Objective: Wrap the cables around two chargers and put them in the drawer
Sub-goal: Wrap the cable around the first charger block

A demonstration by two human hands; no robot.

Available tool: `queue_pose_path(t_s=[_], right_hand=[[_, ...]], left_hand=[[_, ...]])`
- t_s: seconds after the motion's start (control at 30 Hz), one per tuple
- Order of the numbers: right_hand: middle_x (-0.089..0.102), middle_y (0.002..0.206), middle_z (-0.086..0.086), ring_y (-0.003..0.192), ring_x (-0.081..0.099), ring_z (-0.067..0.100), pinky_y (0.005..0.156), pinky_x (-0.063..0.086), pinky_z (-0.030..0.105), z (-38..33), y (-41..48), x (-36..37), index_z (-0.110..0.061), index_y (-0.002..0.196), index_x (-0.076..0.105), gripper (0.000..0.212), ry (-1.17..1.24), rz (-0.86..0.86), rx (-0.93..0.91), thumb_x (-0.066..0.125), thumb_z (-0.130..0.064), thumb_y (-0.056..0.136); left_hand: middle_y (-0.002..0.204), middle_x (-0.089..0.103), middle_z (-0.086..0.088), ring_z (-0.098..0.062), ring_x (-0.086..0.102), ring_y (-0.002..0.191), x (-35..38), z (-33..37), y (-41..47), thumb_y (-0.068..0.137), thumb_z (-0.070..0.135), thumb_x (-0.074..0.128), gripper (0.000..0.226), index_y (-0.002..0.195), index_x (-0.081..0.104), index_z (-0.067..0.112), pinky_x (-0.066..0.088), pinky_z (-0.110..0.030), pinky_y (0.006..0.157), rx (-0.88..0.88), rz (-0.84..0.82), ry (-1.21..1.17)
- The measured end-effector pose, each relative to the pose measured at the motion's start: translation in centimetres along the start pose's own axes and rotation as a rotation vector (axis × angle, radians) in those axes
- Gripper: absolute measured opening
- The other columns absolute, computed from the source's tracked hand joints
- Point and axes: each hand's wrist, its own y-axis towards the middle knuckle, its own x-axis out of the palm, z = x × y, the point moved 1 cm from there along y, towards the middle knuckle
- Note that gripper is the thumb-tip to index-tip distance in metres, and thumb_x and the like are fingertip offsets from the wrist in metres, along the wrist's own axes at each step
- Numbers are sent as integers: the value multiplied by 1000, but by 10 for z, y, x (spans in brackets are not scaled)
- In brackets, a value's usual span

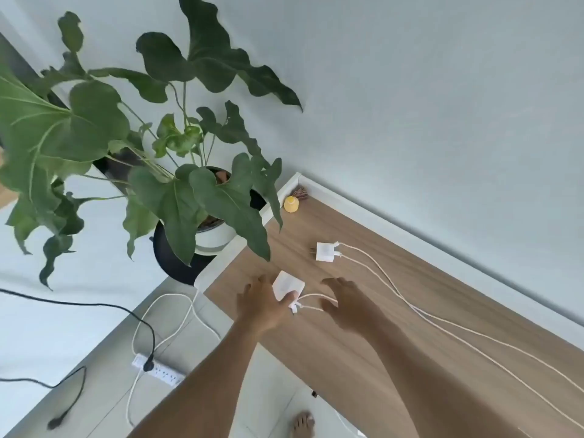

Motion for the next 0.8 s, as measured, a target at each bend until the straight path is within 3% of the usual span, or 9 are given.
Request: queue_pose_path(t_s=[0.2,0.37,0.57,0.63,0.7,0.8], right_hand=[[48,134,-1,125,42,19,102,38,34,5,9,22,-25,134,49,40,-24,-85,34,52,-31,94],[41,130,1,121,40,21,101,40,33,8,12,34,-32,125,59,32,-62,-59,2,54,-30,93],[44,121,1,116,40,21,101,36,31,7,6,40,-31,117,63,25,-89,-17,23,54,-29,93],[50,119,1,114,44,21,98,38,32,8,4,41,-26,110,65,21,-59,1,48,51,-27,95],[59,115,0,108,52,19,92,42,30,9,1,36,-22,105,66,20,43,-16,85,50,-25,95],[71,93,-2,91,64,18,79,48,29,13,-7,20,-26,85,62,18,237,-44,155,46,-20,93]], left_hand=[[126,51,-6,-28,53,117,24,6,-6,78,70,54,77,127,49,10,42,-40,96,-242,107,-267],[116,51,-8,-25,54,99,28,10,5,73,46,76,60,115,49,13,46,-38,87,-264,92,-530],[88,56,-4,-5,58,61,22,12,12,82,4,72,44,110,38,7,41,-9,45,-229,-7,-892],[90,57,0,-5,57,71,23,11,12,82,9,74,45,113,41,8,42,-11,52,-254,-3,-964],[91,59,-1,-11,59,77,20,14,13,83,13,73,38,112,48,7,48,-21,64,-303,-33,-1083],[77,56,-5,-14,55,70,11,30,17,87,17,70,18,98,63,5,51,-25,72,-328,-168,-1215]])
